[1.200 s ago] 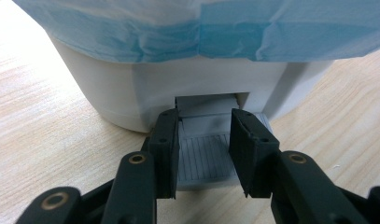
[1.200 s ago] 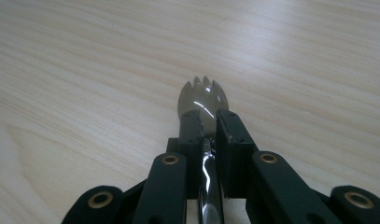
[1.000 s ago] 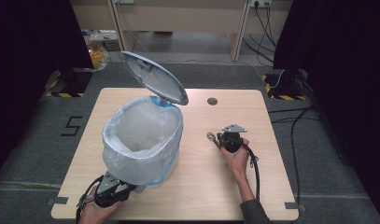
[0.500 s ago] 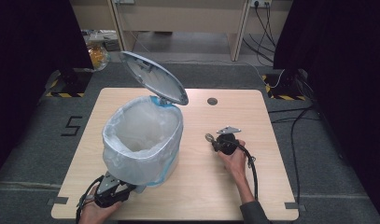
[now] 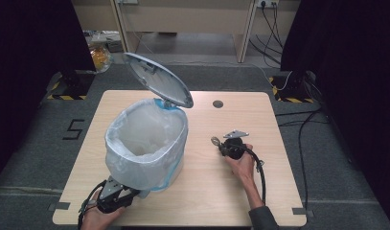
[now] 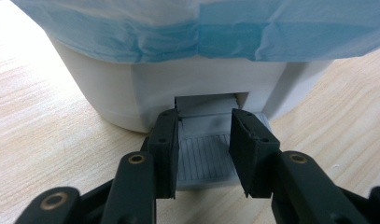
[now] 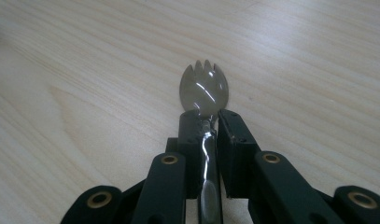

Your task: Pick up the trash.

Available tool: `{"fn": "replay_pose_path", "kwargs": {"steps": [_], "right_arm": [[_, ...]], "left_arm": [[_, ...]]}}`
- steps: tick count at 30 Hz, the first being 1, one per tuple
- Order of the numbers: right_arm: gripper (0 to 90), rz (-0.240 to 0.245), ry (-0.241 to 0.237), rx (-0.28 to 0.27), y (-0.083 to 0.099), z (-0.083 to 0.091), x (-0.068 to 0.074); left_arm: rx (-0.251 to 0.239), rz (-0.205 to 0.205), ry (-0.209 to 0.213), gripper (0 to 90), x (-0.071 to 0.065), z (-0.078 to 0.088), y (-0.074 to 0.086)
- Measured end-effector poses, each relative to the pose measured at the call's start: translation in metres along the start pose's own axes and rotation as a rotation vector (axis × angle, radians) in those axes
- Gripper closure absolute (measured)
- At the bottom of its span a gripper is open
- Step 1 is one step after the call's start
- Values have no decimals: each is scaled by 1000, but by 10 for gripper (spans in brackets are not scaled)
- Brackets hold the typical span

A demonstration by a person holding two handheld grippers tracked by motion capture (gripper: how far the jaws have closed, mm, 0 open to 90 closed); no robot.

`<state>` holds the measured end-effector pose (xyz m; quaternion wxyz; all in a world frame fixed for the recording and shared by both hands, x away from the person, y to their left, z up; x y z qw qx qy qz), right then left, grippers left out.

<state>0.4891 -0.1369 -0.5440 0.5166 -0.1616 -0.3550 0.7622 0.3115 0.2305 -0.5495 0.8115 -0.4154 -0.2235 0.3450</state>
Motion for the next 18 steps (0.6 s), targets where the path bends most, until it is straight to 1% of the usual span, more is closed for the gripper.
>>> {"fn": "replay_pose_path", "kwargs": {"steps": [1,2,4,7,11,13,18], "right_arm": [[800,5,6,-7,0,0,1],[799,-1,-2,-13,-1,2,2],[800,6,-10,-17,-2,4,3],[799,5,-13,-42,-6,12,5],[799,21,-11,-71,-10,27,6],[800,23,-18,-89,-12,35,8],[799,36,-47,-112,-14,56,14]], "left_arm": [[0,0,0,624,0,0,0],[0,-1,0,623,0,0,0],[0,0,0,624,0,0,0],[1,-1,-1,624,0,0,0],[1,-1,-1,623,0,0,0],[1,-1,-1,623,0,0,0],[2,-3,-1,623,0,0,0]]}}
Point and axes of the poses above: each handheld gripper's, and its own axes: z roughly backward along the jaws, y roughly out of its underside, x roughly to its left, the point moved 5 cm from there along -z, roughly forward along the jaws, and after that the axes turned 11 degrees about -z, right-handed, at the moved point
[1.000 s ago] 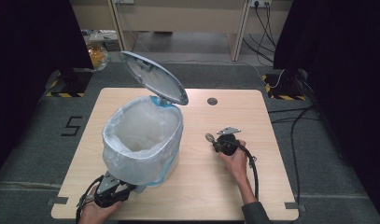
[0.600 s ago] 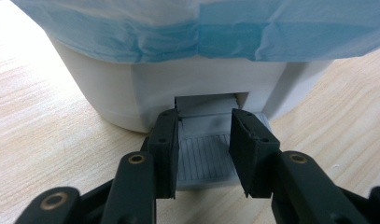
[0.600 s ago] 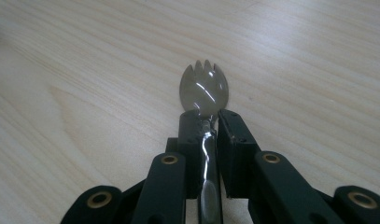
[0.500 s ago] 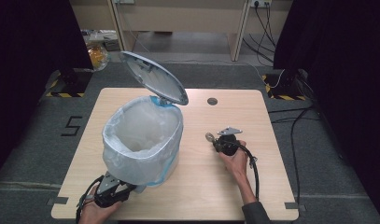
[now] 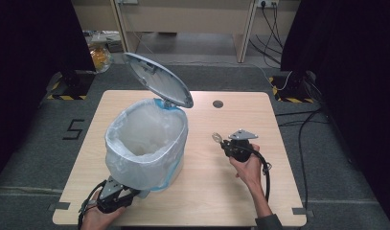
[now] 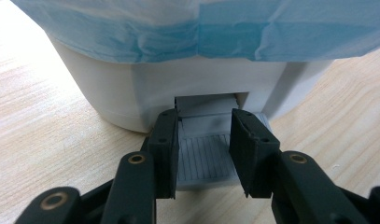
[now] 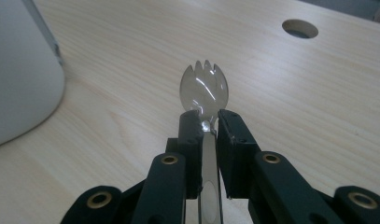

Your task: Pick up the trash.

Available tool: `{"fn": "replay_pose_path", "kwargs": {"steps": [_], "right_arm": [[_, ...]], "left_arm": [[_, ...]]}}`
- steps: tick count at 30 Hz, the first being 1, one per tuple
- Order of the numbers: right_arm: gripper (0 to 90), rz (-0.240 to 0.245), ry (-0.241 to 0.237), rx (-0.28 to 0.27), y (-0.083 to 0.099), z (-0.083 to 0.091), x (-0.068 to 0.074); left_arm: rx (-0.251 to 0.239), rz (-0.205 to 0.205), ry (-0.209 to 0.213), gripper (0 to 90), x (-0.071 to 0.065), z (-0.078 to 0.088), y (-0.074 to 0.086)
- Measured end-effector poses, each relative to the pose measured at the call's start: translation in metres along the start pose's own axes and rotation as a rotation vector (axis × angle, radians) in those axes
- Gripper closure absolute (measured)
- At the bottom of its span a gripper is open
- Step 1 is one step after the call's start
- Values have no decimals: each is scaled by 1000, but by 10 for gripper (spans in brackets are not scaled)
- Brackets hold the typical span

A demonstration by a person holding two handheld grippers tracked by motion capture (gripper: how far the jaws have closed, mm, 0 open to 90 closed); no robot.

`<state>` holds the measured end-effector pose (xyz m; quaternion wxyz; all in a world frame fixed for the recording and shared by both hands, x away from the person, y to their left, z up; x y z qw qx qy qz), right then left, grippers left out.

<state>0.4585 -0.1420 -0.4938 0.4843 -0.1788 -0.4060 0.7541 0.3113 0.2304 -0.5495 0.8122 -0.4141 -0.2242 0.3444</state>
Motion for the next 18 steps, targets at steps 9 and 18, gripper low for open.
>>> {"fn": "replay_pose_path", "kwargs": {"steps": [9,18], "right_arm": [[799,67,-50,-69,-23,51,25],[799,130,-118,-122,-45,93,52]], "left_arm": [[0,-1,-1,623,0,0,0],[-1,1,1,623,0,0,0]]}}
Point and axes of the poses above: each handheld gripper's, and its own axes: z roughly backward along the jaws, y roughly out of its underside, x roughly to its left, the point moved 5 cm from there along -z, roughly forward along the jaws, and after that the axes turned 11 degrees about -z, right-handed, at the moved point
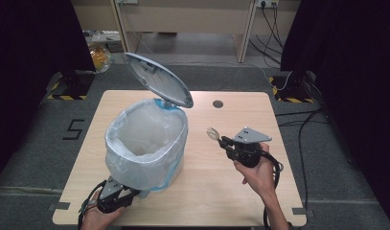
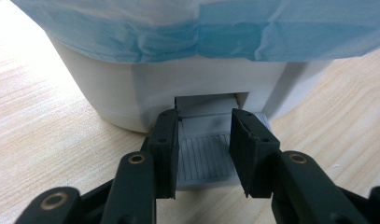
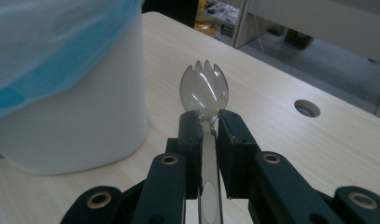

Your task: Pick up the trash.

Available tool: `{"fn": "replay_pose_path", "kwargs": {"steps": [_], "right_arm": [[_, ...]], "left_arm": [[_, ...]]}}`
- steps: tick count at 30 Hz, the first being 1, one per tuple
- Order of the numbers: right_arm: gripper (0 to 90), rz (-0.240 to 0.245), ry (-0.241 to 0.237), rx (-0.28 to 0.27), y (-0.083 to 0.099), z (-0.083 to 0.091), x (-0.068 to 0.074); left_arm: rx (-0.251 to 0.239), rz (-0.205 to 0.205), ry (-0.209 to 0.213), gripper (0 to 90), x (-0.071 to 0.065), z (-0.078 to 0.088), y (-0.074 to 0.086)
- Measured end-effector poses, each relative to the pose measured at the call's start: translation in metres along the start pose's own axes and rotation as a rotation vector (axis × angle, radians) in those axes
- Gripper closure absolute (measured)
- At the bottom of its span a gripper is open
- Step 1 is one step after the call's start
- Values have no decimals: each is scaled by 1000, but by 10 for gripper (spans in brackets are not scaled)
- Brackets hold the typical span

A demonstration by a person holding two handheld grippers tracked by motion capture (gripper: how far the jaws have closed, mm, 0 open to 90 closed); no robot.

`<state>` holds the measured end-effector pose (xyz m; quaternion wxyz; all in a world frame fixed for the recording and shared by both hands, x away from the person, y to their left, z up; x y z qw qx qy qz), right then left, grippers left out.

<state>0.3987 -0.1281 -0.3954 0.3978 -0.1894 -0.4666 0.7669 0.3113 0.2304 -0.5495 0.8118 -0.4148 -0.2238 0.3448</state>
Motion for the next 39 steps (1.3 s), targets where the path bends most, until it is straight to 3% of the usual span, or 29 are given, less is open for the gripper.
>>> {"fn": "replay_pose_path", "kwargs": {"steps": [5,20,27,39], "right_arm": [[799,36,-11,-3,-13,11,9],[799,103,-100,-55,-51,30,42],[798,152,-150,-73,-73,29,65],[798,189,-192,-80,-93,15,86]], "left_arm": [[0,-1,-1,624,0,0,0],[-3,3,-1,623,0,0,0],[-1,3,0,623,0,0,0],[-3,5,1,624,0,0,0]]}}
Point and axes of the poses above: each handheld gripper's, and its own axes: z roughly backward along the jaws, y roughly out of its underside, x roughly to its left, the point moved 5 cm from there along -z, roughly forward along the jaws, and after that the axes turned 11 degrees about -z, right-handed, at the moved point
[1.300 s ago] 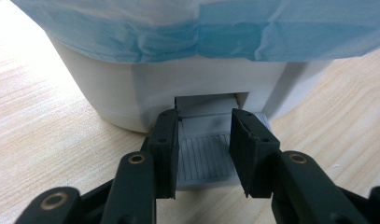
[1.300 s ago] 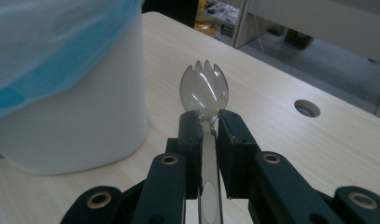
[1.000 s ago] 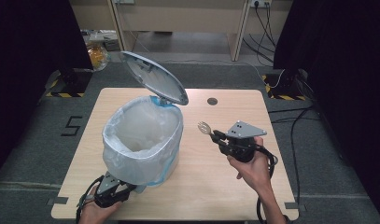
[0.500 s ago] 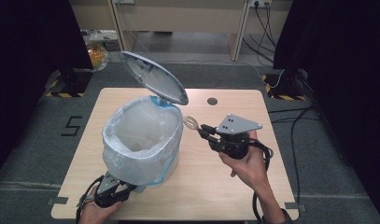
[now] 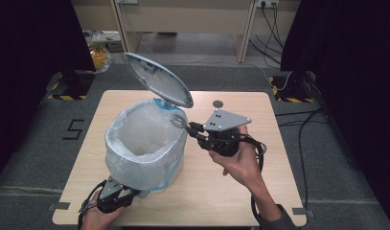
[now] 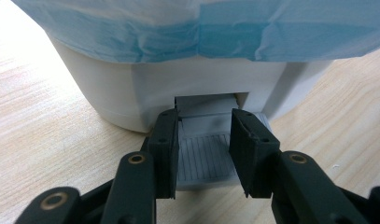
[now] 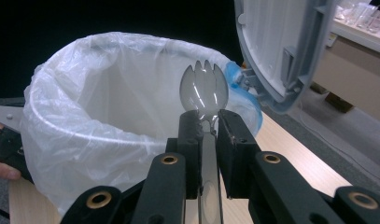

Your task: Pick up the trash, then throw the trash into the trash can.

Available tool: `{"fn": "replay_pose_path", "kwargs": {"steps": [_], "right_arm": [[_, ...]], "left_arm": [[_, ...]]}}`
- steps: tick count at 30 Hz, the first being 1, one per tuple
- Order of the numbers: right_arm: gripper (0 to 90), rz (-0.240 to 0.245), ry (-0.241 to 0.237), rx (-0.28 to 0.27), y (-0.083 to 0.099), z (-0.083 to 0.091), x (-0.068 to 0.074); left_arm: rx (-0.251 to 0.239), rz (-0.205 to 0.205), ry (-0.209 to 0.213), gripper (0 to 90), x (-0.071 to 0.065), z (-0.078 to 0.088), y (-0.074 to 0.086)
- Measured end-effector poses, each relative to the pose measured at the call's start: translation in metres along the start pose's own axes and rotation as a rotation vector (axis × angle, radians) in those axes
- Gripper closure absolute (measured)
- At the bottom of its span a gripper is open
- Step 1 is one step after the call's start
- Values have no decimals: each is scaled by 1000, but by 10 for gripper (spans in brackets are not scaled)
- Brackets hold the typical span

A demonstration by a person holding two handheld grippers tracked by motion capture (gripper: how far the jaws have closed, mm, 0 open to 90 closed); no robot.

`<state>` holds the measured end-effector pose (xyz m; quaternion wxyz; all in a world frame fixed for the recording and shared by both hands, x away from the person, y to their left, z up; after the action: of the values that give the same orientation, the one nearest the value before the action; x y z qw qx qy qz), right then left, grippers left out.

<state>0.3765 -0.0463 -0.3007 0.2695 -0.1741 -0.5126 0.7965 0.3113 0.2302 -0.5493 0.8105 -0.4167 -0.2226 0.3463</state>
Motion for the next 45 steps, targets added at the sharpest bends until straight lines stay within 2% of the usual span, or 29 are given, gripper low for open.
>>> {"fn": "replay_pose_path", "kwargs": {"steps": [17,28,45], "right_arm": [[799,9,-23,17,-14,-24,5],[799,22,-44,35,-28,-47,12],[799,35,-64,68,-37,-74,20]], "left_arm": [[0,0,0,624,0,0,0],[-1,1,1,624,0,0,0],[0,1,2,624,0,0,0]]}}
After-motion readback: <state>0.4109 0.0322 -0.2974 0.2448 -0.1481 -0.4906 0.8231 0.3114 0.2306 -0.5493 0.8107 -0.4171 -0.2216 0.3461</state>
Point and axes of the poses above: each handheld gripper's, and its own axes: z roughly backward along the jaws, y roughly out of its underside, x roughly to its left, the point moved 5 cm from there along -z, roughly forward along the jaws, and after that the axes turned 11 degrees about -z, right-handed, at the moved point
